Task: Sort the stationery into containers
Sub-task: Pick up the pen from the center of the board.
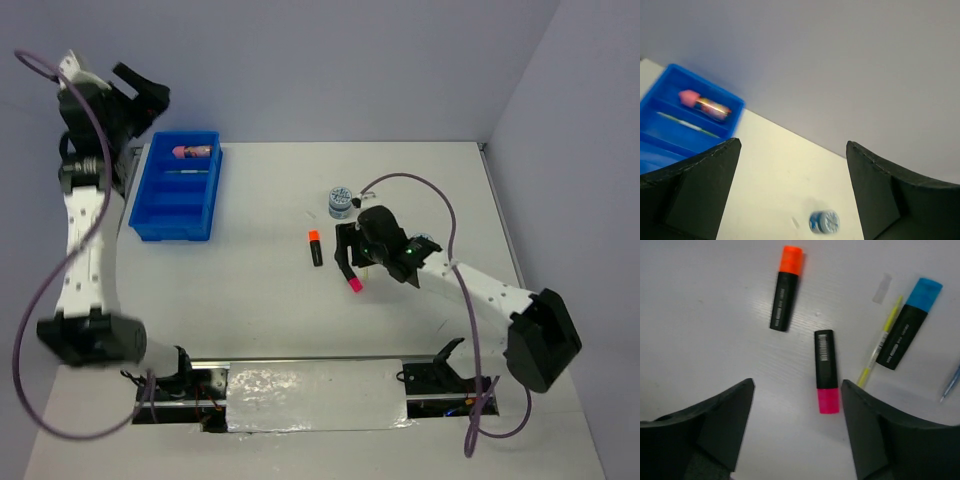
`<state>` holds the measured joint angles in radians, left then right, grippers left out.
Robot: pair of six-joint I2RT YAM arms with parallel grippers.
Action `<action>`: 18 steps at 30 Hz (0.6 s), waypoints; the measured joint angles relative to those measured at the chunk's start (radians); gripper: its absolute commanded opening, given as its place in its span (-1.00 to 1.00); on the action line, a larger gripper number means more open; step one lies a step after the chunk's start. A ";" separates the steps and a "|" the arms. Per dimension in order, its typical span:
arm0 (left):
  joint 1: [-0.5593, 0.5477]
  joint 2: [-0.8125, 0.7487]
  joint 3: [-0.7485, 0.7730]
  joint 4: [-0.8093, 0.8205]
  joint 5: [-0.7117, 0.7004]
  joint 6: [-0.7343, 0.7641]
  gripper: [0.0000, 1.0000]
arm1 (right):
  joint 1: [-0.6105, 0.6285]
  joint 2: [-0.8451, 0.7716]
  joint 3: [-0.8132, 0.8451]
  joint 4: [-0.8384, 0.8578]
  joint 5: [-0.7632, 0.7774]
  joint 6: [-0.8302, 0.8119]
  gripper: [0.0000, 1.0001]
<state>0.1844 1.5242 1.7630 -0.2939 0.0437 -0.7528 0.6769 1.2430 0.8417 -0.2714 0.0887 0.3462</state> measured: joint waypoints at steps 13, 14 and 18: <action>-0.261 -0.684 -0.871 -0.217 0.021 0.257 0.99 | -0.022 0.198 0.002 -0.106 0.141 0.117 -0.03; -0.261 -0.684 -0.906 -0.228 0.021 0.273 0.99 | -0.025 0.211 0.004 -0.107 0.144 0.121 -0.07; -0.266 -0.686 -0.952 -0.275 0.023 0.310 0.99 | -0.037 0.281 0.008 -0.109 0.145 0.129 -0.16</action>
<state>-0.0811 0.8383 0.8112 -0.5686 0.0662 -0.4431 0.6399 1.5242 0.8494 -0.3801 0.2337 0.4755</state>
